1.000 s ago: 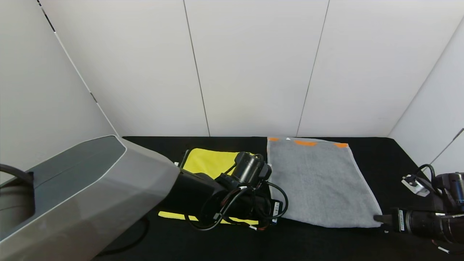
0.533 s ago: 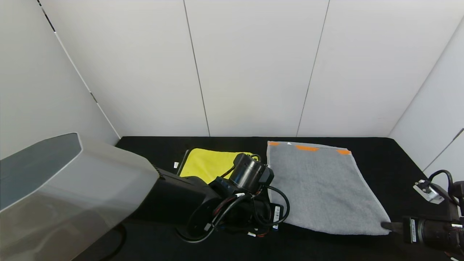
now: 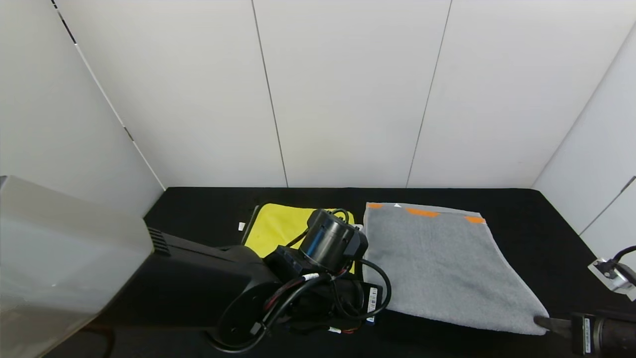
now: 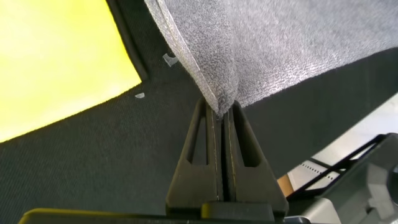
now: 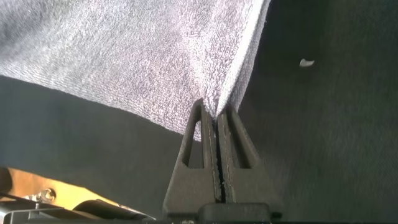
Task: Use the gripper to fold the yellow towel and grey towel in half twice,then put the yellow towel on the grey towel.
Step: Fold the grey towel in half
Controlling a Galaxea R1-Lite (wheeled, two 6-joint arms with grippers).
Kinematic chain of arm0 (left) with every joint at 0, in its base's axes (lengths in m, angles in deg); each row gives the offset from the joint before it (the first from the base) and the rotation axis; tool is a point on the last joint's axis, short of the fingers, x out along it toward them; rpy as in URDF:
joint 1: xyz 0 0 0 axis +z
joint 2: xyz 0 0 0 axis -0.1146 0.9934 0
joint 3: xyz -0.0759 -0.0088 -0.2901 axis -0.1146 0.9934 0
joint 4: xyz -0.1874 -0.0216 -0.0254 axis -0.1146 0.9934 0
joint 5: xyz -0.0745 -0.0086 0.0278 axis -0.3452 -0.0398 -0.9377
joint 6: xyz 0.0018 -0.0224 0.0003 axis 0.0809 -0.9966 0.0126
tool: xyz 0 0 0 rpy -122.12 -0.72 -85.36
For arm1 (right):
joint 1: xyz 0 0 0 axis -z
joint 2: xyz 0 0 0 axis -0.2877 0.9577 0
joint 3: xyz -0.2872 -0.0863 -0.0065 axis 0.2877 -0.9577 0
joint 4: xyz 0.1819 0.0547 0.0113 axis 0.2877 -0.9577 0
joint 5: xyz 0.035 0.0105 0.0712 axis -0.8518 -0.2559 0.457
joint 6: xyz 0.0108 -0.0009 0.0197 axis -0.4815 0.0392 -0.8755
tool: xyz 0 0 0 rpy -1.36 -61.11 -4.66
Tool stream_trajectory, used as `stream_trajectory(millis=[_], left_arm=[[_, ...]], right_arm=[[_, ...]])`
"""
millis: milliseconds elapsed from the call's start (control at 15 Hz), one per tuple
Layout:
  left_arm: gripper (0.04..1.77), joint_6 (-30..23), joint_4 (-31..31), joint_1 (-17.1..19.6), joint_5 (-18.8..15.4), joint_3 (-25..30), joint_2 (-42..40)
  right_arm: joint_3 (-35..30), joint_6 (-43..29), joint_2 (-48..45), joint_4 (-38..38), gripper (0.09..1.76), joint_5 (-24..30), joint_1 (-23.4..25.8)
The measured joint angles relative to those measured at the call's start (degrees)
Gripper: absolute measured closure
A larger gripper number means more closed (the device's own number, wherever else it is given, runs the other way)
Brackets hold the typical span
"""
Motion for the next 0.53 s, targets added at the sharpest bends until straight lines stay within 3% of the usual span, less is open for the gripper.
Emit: stream_trajectory(millis=[533], left_arm=[[1.68, -0.7, 0.0, -0.2, 0.1, 1.4, -5.0]], right_arm=[[-0.8, 0.0, -11.3, -7.7, 1.71, 0.1, -0.1]])
